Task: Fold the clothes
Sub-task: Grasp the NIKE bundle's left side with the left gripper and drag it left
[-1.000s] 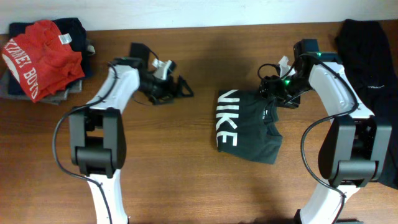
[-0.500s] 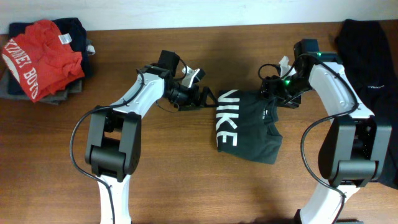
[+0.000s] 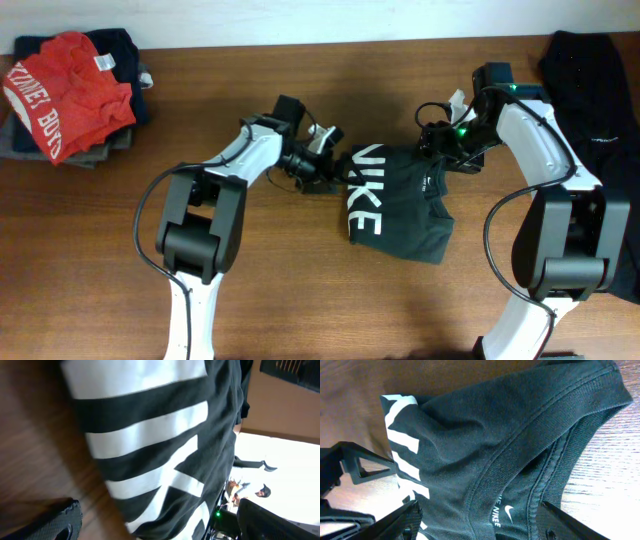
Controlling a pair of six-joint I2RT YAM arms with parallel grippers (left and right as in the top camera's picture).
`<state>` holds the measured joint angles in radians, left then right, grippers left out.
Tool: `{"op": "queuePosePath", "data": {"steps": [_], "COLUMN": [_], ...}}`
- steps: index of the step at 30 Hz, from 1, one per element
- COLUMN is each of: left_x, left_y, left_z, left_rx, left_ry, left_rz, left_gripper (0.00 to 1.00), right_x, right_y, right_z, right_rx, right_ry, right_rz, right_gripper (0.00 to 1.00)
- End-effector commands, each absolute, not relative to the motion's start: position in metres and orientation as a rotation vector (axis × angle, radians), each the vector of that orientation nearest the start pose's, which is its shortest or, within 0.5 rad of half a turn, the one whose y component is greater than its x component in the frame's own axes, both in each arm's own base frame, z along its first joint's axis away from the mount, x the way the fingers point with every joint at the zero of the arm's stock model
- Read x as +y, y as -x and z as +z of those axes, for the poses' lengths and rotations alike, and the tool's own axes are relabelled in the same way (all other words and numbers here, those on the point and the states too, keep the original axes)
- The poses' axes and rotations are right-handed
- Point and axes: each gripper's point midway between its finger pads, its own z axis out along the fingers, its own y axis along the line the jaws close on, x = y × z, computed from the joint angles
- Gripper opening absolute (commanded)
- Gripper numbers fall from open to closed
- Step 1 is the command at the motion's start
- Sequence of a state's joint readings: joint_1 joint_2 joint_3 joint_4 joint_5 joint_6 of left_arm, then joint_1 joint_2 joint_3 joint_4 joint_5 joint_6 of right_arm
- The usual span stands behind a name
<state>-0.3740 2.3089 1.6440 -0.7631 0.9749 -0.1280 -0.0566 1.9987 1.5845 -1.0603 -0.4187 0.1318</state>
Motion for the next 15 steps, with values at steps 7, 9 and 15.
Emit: {"op": "queuePosePath", "data": {"steps": [7,9,15], "left_x": [-0.322,-0.325,-0.327], "left_y": [-0.341,-0.340,-0.345], "left_z": [0.015,0.014,0.013], "left_rx": [2.887,2.879,2.855], "left_ry": [-0.523,-0.542,-0.561], "left_rz": [-1.588,-1.587,-1.565], "left_gripper": [0.99,0.96,0.45], "right_x": [0.043,0.043,0.043], "right_y": [-0.403,-0.403,-0.403], "right_z": [0.076,0.076,0.076], "right_rx": [2.992,2.992,2.992], "right_ry": [-0.268,-0.268,-0.269], "right_rz": [0.623,0.623,0.623], "right_gripper": [0.77,0.76,0.73]}}
